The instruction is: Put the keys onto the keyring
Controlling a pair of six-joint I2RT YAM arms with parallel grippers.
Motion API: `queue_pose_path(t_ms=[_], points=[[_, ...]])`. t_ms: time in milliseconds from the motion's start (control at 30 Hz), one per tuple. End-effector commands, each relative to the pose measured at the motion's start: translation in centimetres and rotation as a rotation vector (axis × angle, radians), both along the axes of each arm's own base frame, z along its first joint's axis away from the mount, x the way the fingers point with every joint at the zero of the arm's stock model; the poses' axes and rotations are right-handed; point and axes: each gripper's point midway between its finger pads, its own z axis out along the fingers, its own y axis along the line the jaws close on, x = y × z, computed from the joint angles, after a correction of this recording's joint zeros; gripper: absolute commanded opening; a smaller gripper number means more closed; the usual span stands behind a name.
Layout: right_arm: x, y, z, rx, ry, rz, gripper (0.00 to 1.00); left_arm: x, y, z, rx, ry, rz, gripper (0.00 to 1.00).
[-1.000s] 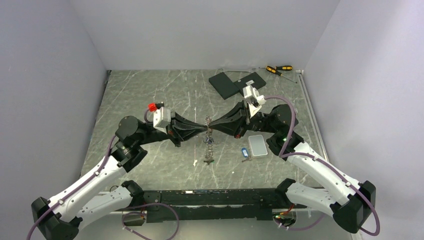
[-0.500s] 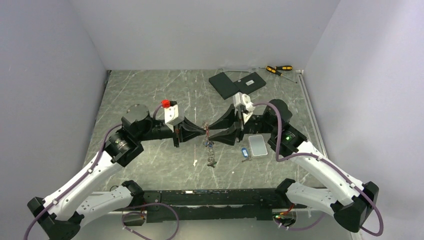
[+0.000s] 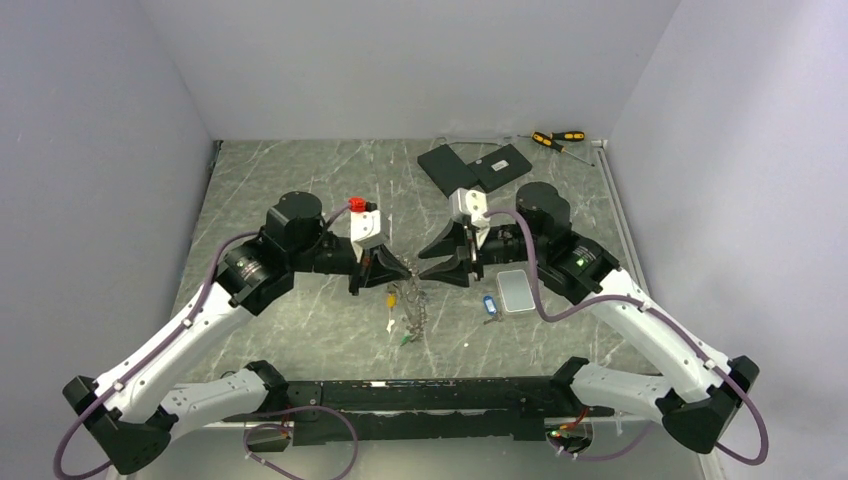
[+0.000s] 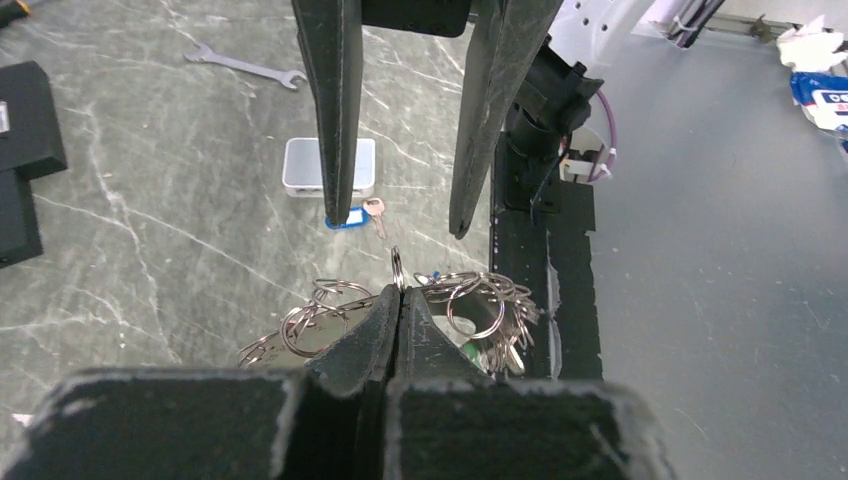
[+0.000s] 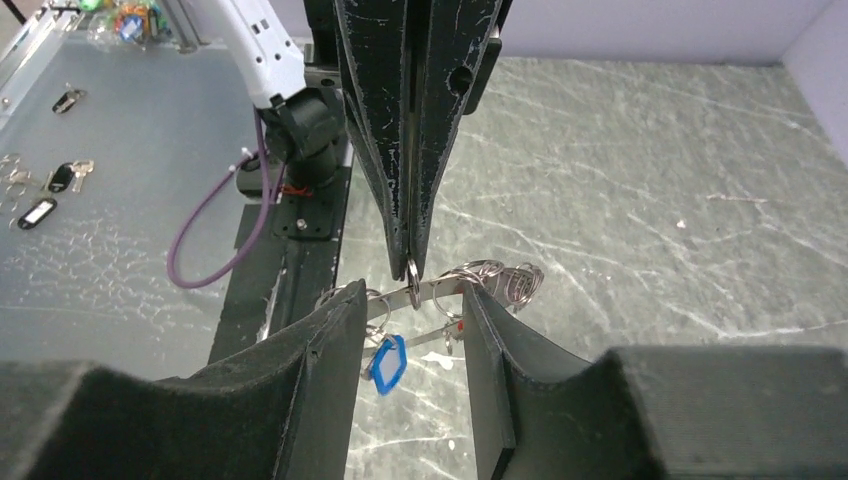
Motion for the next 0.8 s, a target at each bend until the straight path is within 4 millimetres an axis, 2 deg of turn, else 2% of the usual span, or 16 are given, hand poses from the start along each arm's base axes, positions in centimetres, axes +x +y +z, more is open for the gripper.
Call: queue_pose_path(t_ms=[0, 200, 433, 767], points=[[-0.4, 0.4, 0.1, -0.042, -0.051, 0.023, 0.43, -1.1, -0.3, 2.1, -0.04, -0.062, -0.086, 0.0], [-0.5, 1.6, -2.1, -0.131, -0.037, 0.038, 0.37, -1.2, -0.3, 1.6, -0.03, -0.053, -0.098, 0.0], [0.0, 1.9, -2.3, -0.133, -0.051, 0.014, 0.2, -1.2, -0.3, 1.2, -0.016, -0.044, -0.103, 0.0], [0.2, 1.3, -2.2, -0.153, -0.068, -0.018, 0.3, -1.4, -0.2, 0.9, 0.003, -0.036, -0.109, 0.0]])
